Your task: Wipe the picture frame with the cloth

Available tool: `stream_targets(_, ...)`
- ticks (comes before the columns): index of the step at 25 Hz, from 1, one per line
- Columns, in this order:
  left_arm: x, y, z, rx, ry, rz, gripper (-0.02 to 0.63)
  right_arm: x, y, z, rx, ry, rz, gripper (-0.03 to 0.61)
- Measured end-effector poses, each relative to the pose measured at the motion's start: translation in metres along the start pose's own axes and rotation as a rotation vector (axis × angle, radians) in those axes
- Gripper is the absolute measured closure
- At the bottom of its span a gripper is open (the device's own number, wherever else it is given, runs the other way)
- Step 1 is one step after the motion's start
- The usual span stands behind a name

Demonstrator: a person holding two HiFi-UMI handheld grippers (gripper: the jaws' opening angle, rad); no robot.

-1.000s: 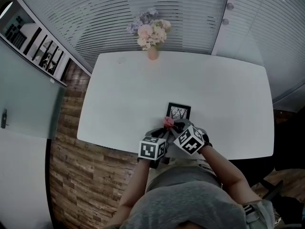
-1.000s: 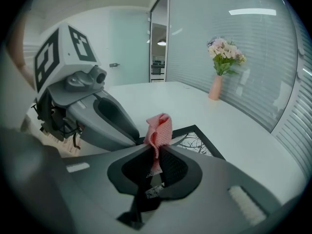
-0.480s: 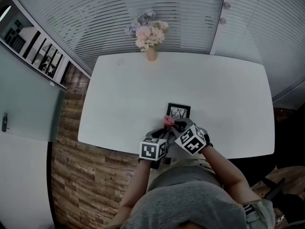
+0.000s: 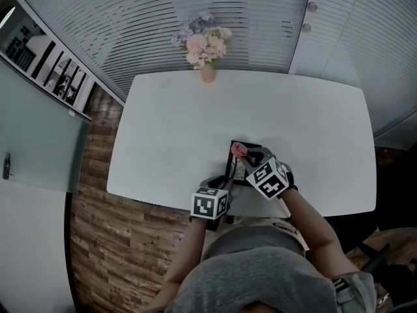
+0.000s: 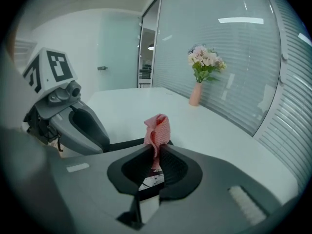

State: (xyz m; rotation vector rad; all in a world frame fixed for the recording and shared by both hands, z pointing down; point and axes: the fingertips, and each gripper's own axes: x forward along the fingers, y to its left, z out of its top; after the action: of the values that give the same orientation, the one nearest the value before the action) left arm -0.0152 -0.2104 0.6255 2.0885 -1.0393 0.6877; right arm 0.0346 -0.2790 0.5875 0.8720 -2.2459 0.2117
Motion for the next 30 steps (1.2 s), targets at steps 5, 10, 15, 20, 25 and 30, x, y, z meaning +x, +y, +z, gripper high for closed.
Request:
stream_targets(5,0.0,0.0,0.001,0.0,0.004,-0.004,0.517,0.002,-0.024,-0.002,-0.026,0.025,-0.053,0.537)
stream_targets(10,-0.001,0.0,0.0,-0.001,0.006,-0.005,0.517,0.002,-0.04,-0.01,-0.024,0.047,-0.098,0.537)
stream_targets(15,-0.001,0.0,0.0,-0.003,0.01,-0.004,0.517,0.008,-0.045,-0.017,-0.053,0.072,-0.113,0.537)
stream_targets(20,0.0,0.001,0.0,-0.003,0.011,-0.004,0.516,0.011,-0.045,-0.02,-0.068,0.075,-0.116,0.537)
stream_targets(25,-0.001,0.0,0.0,-0.003,0.011,-0.002,0.516,0.01,-0.04,-0.022,-0.061,0.075,-0.102,0.537)
stream_targets(30,-0.001,0.0,0.0,-0.003,0.01,0.0,0.516,0.008,-0.032,-0.026,-0.062,0.084,-0.081,0.537)
